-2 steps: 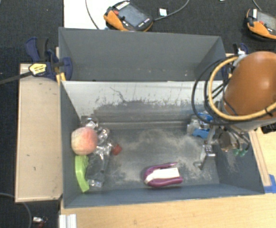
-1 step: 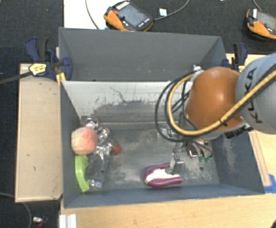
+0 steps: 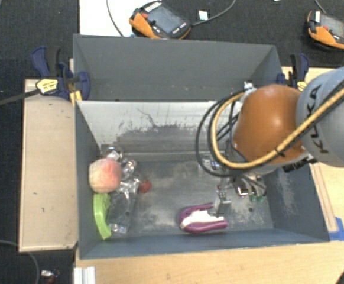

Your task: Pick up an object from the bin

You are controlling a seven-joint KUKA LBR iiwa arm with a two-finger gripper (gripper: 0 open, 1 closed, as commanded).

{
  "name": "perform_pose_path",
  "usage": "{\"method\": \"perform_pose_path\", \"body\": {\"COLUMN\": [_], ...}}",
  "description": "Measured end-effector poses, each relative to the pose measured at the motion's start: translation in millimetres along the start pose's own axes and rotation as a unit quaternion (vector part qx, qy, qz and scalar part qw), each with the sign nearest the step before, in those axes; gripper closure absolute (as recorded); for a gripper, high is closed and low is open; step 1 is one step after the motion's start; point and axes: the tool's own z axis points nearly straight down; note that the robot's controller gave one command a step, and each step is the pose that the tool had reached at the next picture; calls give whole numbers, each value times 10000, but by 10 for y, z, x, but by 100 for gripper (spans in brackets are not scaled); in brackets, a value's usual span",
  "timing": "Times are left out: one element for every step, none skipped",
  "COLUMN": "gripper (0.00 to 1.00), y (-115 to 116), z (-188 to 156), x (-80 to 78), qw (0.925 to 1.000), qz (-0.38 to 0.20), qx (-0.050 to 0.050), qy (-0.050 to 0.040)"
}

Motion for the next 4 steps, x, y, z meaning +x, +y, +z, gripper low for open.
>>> {"method": "perform_pose_path", "body": {"gripper": [0,0,100,100], "y": [661,739,1050,1049], "z": [-499,484,700,700], "x": [39,-136,-89,-90], "qw": [9996,9999,9984,9985], "qz": [-292,102,-553,-546], "qx": [-25,4,-14,-14], "qy": [-21,-6,-67,-67]}}
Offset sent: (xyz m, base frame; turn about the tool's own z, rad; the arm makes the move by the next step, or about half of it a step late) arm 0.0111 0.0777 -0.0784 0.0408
